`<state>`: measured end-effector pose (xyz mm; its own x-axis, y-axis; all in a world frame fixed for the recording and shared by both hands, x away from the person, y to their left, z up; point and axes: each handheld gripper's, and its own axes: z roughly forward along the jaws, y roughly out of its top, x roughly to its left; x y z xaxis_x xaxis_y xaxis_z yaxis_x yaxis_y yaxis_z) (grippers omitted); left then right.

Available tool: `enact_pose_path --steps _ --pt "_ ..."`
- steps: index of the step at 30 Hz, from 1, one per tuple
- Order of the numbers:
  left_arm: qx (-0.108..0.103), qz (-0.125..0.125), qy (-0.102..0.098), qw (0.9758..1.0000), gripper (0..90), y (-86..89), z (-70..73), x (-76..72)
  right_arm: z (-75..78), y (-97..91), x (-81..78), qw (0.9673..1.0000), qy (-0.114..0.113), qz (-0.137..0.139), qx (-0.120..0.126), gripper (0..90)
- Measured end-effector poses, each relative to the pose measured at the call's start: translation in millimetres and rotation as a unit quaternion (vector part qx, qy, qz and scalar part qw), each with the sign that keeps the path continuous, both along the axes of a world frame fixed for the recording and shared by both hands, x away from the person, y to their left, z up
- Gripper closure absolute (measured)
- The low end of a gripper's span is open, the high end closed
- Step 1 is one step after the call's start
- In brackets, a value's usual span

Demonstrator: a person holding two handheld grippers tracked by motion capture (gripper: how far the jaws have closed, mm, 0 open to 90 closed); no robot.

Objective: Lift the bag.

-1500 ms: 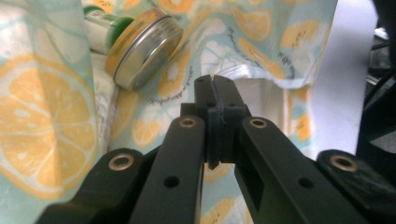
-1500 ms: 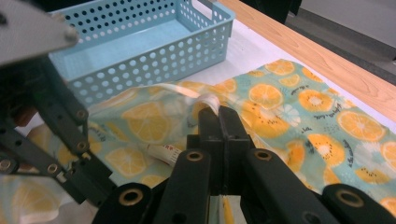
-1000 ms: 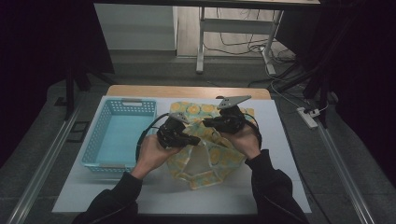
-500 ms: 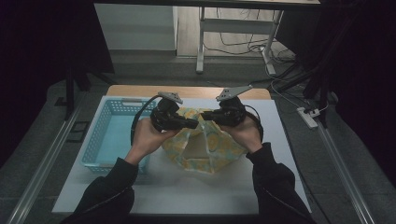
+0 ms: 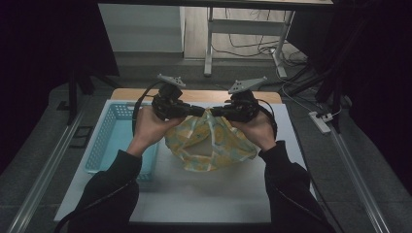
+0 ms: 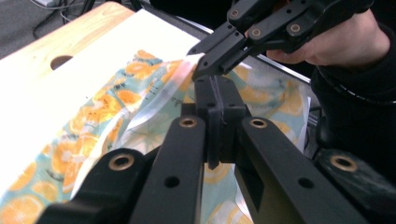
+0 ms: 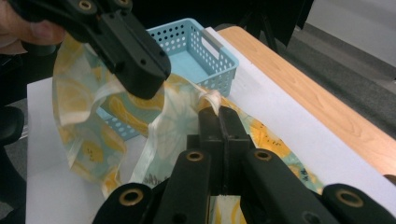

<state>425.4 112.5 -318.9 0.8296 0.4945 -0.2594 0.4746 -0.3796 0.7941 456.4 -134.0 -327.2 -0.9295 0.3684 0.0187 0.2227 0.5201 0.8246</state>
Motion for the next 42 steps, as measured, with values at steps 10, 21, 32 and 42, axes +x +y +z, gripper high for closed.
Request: enact_pose_path --steps 10,21,32,42 --pt "-0.002 0.013 -0.019 0.9997 90.0 1.0 29.3 8.0 25.9 -1.0 5.2 0.9998 -0.018 -0.009 0.003 90.0" --pt "-0.014 0.031 -0.041 0.9986 90.0 0.5 61.4 15.3 57.3 0.2 9.8 0.9989 -0.039 -0.021 0.014 90.0" --pt "-0.027 0.043 -0.062 0.9967 90.0 3.3 87.1 17.3 83.1 -0.2 7.7 0.9974 -0.061 -0.033 0.021 90.0" --pt "-0.04 0.06 -0.073 0.9947 90.0 9.4 102.3 20.4 98.5 -1.6 7.8 0.9961 -0.073 -0.041 0.028 90.0"
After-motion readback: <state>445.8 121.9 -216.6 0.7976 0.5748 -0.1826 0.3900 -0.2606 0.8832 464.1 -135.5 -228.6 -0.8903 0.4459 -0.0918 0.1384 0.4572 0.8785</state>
